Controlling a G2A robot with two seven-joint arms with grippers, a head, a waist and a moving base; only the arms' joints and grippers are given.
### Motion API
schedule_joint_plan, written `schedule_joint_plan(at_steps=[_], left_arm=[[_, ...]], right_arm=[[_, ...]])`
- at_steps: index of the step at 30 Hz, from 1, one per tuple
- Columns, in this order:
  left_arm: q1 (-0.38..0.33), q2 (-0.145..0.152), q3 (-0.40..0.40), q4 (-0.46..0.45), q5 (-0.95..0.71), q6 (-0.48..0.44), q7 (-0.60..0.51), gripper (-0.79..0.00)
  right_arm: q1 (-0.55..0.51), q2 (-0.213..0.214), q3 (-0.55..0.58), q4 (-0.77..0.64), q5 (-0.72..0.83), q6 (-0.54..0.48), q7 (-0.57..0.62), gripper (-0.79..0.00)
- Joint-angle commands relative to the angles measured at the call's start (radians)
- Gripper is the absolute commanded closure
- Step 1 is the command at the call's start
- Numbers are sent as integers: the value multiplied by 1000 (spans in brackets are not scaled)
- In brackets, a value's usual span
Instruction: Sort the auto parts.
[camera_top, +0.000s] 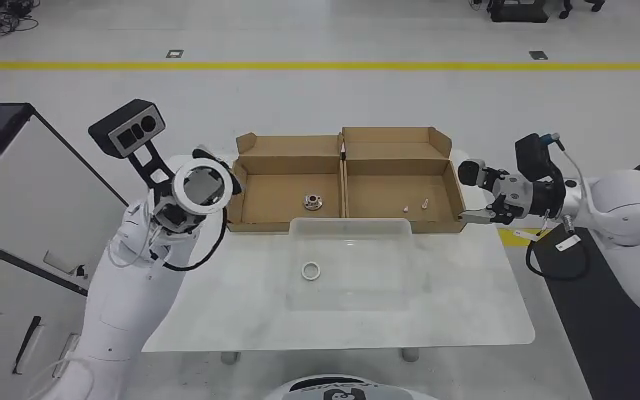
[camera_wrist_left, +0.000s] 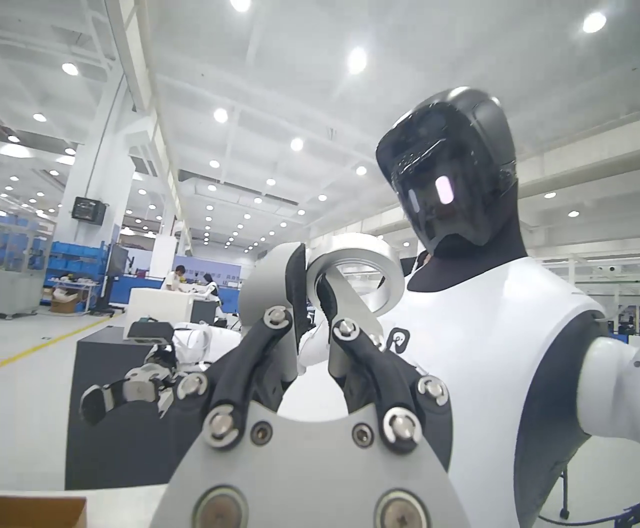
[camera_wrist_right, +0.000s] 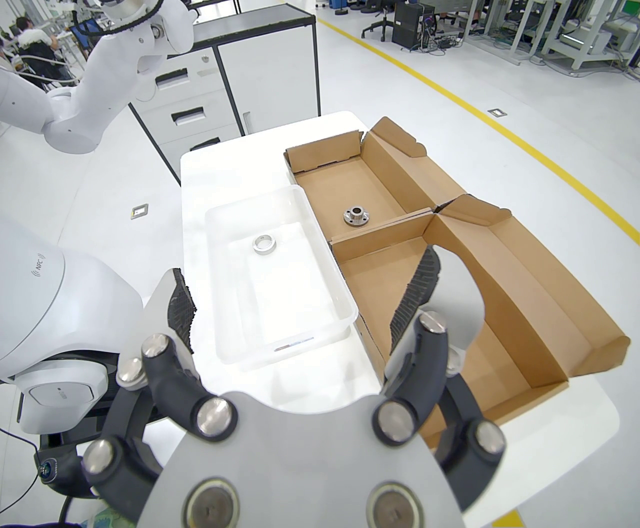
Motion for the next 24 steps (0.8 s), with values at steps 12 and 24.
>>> schedule_joint_plan(at_steps=[12,24], left_arm=[[5,-1,-10,-4,-18,0,-2,0],[5,-1,-10,-4,-18,0,-2,0]], right_arm=[[0,0,0,0,0,0,0,-785],[0,0,0,0,0,0,0,-785]])
